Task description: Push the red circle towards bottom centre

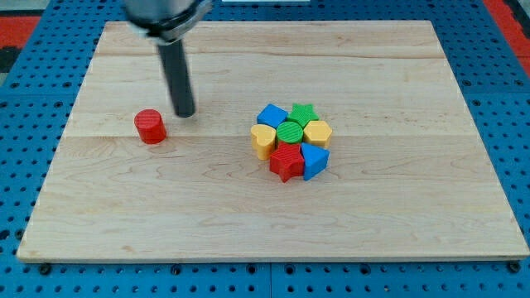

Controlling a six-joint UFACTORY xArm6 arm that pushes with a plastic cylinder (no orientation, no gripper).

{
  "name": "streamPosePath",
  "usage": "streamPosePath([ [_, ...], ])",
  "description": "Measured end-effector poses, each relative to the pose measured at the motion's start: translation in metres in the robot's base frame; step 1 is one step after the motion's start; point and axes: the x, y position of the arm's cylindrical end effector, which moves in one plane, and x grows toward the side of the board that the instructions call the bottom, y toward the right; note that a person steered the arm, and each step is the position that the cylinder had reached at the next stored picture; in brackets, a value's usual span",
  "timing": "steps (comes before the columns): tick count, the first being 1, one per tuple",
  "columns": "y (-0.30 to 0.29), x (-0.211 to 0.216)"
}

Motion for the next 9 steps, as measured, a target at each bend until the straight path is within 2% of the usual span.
streamPosePath([
  [1,-0.053,-0.005],
  [2,-0.108,-0.036],
  [3,-0.15,-0.037],
  [4,-0.142,-0.026],
  [6,-0.057,-0.005],
  [7,-0.035,0.012],
  [9,-0.089,0.014],
])
